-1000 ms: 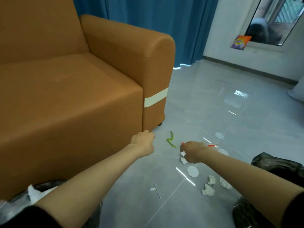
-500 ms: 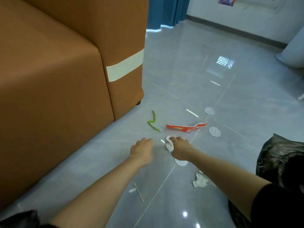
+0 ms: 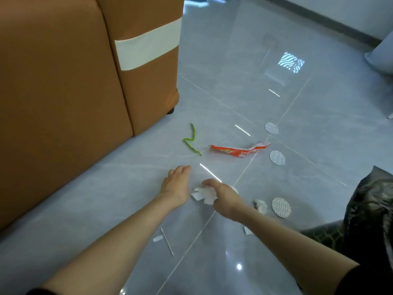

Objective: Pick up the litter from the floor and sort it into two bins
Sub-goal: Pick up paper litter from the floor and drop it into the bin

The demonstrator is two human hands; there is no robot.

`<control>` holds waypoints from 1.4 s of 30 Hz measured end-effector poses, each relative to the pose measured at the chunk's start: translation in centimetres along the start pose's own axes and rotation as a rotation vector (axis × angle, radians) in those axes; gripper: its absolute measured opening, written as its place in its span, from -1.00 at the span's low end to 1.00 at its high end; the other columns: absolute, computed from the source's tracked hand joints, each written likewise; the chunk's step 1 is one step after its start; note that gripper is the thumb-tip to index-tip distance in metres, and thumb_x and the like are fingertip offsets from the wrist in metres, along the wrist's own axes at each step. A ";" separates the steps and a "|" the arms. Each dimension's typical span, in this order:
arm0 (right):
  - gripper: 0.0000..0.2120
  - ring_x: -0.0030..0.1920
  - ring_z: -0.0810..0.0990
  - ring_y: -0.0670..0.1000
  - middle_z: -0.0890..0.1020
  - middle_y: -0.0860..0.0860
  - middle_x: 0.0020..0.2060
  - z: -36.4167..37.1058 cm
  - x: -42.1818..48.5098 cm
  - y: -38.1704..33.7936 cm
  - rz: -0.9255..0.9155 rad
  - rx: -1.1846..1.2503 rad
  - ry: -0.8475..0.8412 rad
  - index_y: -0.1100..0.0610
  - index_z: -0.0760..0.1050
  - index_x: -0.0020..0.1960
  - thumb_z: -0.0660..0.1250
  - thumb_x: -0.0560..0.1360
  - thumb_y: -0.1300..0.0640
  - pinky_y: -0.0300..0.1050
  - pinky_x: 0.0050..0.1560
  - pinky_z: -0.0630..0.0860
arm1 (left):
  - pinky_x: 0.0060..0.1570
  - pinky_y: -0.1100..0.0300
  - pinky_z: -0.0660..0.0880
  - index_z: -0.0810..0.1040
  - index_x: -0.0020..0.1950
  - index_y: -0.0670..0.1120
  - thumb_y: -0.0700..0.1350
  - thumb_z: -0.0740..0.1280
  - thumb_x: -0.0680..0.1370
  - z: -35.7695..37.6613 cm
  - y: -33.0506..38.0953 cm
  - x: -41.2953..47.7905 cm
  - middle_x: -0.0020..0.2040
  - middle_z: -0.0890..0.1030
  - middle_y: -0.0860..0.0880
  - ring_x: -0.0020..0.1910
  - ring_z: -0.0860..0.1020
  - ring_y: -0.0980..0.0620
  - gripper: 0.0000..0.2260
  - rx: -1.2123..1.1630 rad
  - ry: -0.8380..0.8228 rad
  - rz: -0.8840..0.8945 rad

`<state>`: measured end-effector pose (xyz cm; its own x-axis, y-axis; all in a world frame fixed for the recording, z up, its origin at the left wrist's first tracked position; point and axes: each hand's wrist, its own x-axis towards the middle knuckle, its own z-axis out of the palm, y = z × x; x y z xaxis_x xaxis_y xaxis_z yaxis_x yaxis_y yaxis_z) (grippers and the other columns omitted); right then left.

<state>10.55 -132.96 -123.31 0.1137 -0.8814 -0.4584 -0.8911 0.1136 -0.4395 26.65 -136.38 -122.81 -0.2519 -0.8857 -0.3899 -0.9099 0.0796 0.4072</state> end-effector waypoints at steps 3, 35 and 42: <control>-0.46 0.17 0.47 0.11 0.48 0.07 0.17 0.3 -0.7 0.6 0.035 0.136 0.191 -0.01 0.39 0.26 0.15 0.37 0.40 -0.03 0.15 0.43 | 0.39 0.05 0.21 0.04 0.52 -0.10 -0.23 0.19 0.52 0.5 0.3 -0.1 0.51 0.11 -0.06 0.46 0.11 -0.12 -0.40 0.006 -0.026 0.016; -0.65 0.02 0.39 0.06 0.42 0.11 0.07 -0.5 -6.4 6.5 0.327 0.438 0.372 0.27 0.34 0.28 0.08 0.51 0.38 -0.21 -0.03 0.33 | -0.06 0.30 0.29 0.52 0.15 -0.10 -0.22 0.27 0.53 4.0 0.8 -3.0 0.06 0.49 -0.13 0.08 0.49 -0.10 -0.79 -0.284 0.059 0.144; -0.76 0.25 0.25 0.12 0.35 0.10 0.20 3.6 -8.9 8.3 0.319 0.065 0.266 0.14 0.47 0.17 0.25 0.50 0.23 -0.14 0.20 0.26 | -0.11 0.33 0.27 0.51 0.17 -0.08 -0.21 0.27 0.54 4.0 0.9 -3.7 0.06 0.48 -0.12 0.04 0.50 -0.09 -0.78 -0.310 0.072 0.155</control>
<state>3.68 -122.54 -125.66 -0.2889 -0.8840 -0.3676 -0.8325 0.4215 -0.3595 25.49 -131.23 -124.33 -0.3452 -0.9050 -0.2487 -0.7167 0.0832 0.6924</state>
